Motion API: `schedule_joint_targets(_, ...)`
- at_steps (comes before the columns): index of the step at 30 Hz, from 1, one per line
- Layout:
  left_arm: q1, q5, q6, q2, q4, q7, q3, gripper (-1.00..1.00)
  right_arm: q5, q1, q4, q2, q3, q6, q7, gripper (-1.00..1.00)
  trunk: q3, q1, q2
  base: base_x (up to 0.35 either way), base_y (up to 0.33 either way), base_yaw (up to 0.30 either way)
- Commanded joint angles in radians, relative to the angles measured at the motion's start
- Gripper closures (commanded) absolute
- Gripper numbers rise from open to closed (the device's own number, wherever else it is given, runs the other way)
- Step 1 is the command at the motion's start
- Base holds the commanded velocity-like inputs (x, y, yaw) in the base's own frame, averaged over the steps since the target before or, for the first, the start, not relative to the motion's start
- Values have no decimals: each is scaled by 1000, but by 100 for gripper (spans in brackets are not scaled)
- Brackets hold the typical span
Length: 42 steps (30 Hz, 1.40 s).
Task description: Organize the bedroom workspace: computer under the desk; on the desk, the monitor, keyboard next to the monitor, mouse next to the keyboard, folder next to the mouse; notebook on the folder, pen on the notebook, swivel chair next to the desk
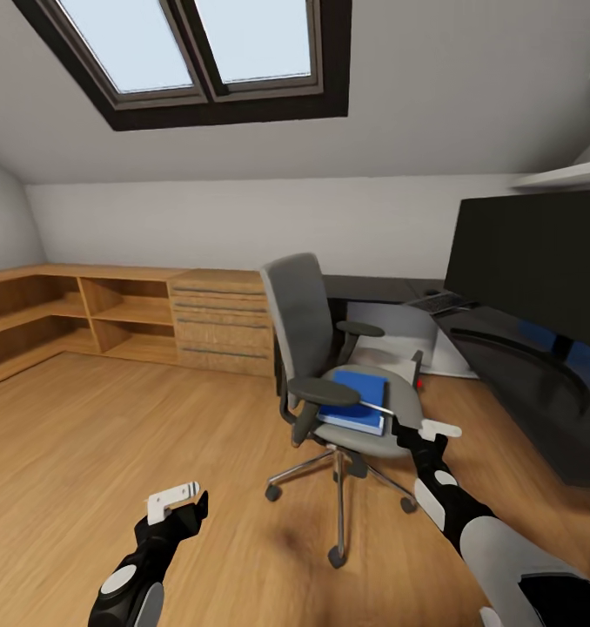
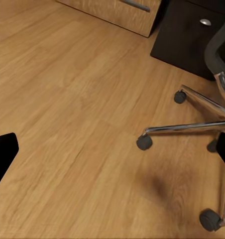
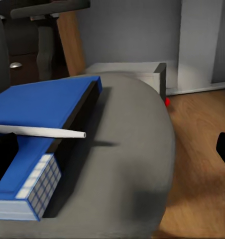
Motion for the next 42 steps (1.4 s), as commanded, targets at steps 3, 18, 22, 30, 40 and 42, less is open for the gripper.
schedule_joint_targets(3, 0, 11, 3, 0, -1, 9, -1, -100, -7, -1, 1, 0, 6, -3, -4, -100, 1, 0, 0, 0, 215, -264)
schedule_joint_targets(18, 0, 11, 3, 0, -1, 9, -1, -100, -7, -1, 0, 0, 6, -3, -4, -100, 4, 0, 0, 0, 29, -105)
schedule_joint_targets(22, 0, 11, 3, 0, -1, 9, -1, -100, -7, -1, 2, 1, 6, -2, -4, -100, 4, 0, 0, 0, 0, -1)
schedule_joint_targets(30, 0, 11, 3, 0, -1, 9, -1, -100, -42, -1, 5, 0, -3, 57, -3, -100, 4, 0, 0, 0, 0, 0)
schedule_joint_targets(40, 0, 11, 3, 0, -1, 9, -1, -100, -213, -1, -5, -2, -4, 216, 21, -100, 4, 0, 0, 0, 0, 0)
schedule_joint_targets(42, 0, 11, 3, 0, -1, 9, -1, -100, -223, -1, -4, -3, -5, 222, 24, -100, 4, 0, 0, 0, 0, 0)
